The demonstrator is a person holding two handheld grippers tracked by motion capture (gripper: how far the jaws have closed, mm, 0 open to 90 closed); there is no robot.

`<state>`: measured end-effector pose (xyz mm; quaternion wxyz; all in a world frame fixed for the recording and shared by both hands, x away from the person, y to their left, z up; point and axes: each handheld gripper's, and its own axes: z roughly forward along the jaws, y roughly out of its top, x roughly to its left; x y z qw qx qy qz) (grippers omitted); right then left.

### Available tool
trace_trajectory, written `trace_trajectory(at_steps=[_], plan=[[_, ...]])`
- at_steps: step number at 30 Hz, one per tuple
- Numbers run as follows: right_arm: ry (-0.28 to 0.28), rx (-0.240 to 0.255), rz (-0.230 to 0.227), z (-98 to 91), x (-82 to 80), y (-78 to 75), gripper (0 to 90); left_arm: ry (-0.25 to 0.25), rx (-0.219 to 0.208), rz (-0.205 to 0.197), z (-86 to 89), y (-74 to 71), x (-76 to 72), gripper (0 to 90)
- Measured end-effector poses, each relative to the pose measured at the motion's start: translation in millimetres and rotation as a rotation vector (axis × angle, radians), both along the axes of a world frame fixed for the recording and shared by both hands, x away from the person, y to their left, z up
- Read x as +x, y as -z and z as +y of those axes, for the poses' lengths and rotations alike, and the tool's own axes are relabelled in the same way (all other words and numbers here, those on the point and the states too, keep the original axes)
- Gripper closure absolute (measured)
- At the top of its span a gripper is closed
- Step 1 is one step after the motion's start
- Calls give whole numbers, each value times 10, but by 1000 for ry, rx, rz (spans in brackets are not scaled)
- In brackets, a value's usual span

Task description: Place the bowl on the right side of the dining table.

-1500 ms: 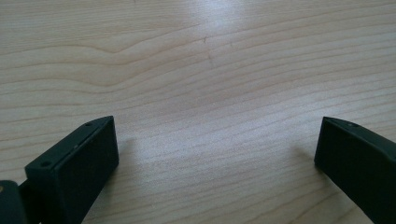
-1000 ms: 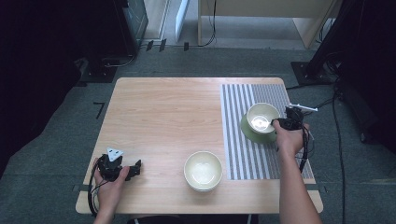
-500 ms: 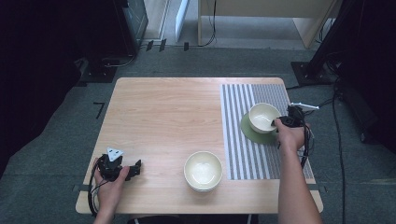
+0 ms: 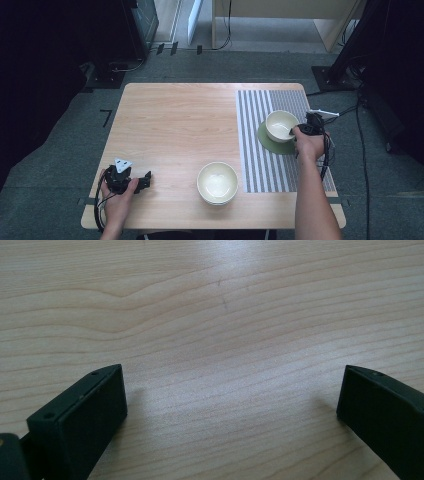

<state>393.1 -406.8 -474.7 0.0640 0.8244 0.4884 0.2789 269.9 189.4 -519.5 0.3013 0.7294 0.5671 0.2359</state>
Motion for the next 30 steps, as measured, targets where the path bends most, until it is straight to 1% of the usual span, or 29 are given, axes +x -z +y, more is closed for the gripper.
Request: trace_trajectory(at_steps=[14, 26, 30], plan=[[7, 7, 6, -26, 2, 52, 847, 0, 0, 0, 0, 0, 0, 0], [9, 14, 7, -46, 4, 58, 846, 0, 0, 0, -1, 0, 0, 0], [8, 10, 7, -35, 3, 52, 842, 0, 0, 0, 0, 0, 0, 0]])
